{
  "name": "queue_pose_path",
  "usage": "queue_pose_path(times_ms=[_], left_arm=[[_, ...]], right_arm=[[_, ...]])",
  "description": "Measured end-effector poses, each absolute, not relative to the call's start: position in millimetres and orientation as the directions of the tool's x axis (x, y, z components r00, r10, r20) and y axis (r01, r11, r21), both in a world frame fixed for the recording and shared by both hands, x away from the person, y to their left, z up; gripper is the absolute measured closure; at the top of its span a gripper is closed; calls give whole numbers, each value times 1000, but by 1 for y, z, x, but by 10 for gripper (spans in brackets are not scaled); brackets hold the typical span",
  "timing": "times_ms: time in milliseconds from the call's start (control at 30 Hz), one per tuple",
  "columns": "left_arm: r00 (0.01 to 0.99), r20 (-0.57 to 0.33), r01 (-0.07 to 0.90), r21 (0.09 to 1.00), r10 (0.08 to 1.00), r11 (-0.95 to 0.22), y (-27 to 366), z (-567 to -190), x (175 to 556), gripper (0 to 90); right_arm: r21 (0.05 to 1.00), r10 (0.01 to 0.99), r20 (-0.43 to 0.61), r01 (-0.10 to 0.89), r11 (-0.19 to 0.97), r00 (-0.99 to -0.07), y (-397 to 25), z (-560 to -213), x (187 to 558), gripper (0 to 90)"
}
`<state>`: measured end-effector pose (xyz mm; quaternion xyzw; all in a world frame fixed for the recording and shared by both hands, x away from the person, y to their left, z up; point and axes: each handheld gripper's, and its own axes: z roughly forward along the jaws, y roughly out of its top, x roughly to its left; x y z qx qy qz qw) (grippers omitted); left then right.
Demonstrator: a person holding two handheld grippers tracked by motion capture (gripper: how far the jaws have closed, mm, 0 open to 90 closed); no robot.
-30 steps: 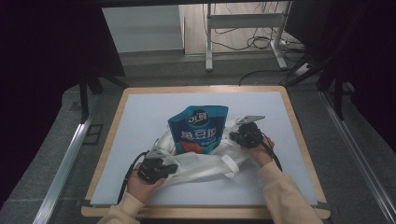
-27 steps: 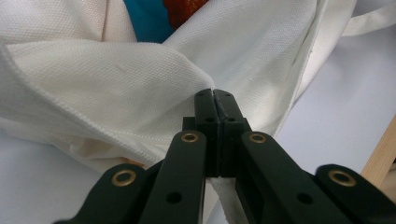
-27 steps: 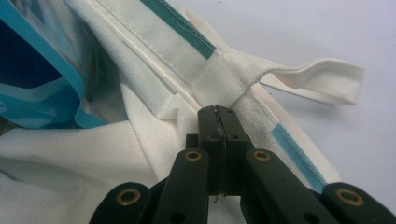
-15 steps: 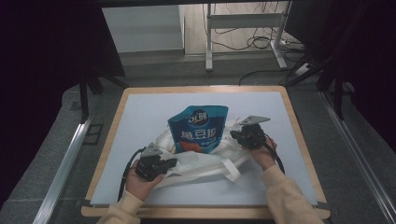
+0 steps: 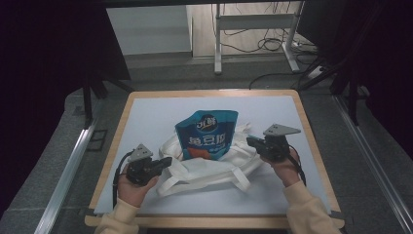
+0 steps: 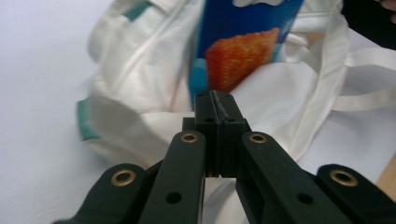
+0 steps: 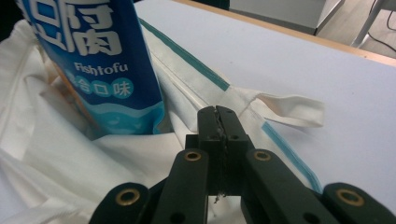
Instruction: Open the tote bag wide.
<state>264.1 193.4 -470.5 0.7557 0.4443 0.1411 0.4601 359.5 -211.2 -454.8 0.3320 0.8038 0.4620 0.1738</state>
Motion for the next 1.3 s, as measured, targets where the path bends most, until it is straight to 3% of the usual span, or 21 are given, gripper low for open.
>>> queue_pose_path(times_ms=[200,267,300,333,367,400,467,867,1300], left_arm=[[519,-199,546,825,831,-143,212,-474,263,853],[499,-190,543,829,845,-135,216,-477,263,767],[488,-187,544,829,853,-129,219,-478,263,767],[461,-187,545,831,867,-111,223,-481,264,670],[461,-187,545,831,867,-111,223,-481,264,626],[454,-186,546,831,872,-107,226,-483,264,589],[439,-173,547,830,882,-110,229,-486,264,538],[396,-163,619,774,904,-132,239,-512,273,454],[403,-161,635,758,901,-149,235,-517,275,407]], right_arm=[[871,694,34,362,333,-719,-227,-453,345,868],[877,698,30,355,325,-715,-238,-454,337,800],[877,698,30,355,325,-715,-238,-454,337,800],[883,695,37,349,313,-718,-247,-455,331,724],[883,695,37,349,313,-718,-247,-455,331,724],[886,699,31,343,312,-715,-255,-456,324,642],[889,709,23,338,307,-705,-264,-459,318,583],[838,798,50,460,293,-600,-304,-503,316,468],[836,798,16,446,320,-602,-296,-504,316,432]])
